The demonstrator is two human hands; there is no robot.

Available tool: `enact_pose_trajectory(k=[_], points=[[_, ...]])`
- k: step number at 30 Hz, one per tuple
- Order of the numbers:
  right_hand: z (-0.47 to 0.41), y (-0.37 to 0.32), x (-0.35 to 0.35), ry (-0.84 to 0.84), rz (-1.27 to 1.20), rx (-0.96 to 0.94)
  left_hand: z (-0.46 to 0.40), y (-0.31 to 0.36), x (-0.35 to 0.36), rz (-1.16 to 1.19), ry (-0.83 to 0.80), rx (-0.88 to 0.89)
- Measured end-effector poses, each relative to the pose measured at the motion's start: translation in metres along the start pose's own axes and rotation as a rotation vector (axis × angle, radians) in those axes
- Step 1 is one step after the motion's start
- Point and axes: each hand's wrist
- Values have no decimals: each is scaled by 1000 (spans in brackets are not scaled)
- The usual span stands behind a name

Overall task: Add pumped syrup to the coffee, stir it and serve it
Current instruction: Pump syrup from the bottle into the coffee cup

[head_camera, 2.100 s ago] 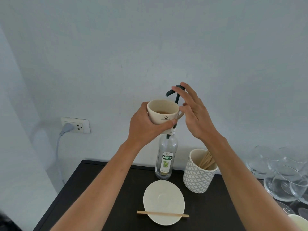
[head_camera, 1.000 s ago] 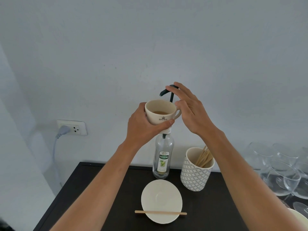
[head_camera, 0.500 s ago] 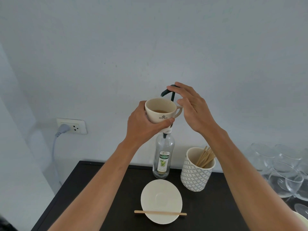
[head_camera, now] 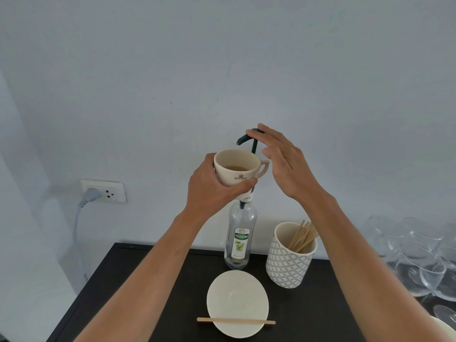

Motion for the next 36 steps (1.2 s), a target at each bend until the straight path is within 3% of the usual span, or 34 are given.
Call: enact_pose_trajectory(k=[18,36], points=[[2,9,8,70,43,-32,2,-3,-3,-8,1,12],[12,0,9,37,-25,-17,7,0,-6,-14,-10,19]])
Point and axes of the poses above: each hand's wrist, its own z-axis away from the middle knuckle, its own x-axis out of the palm, y = z × x, and after that the axes turned 7 degrees about -x, right-handed
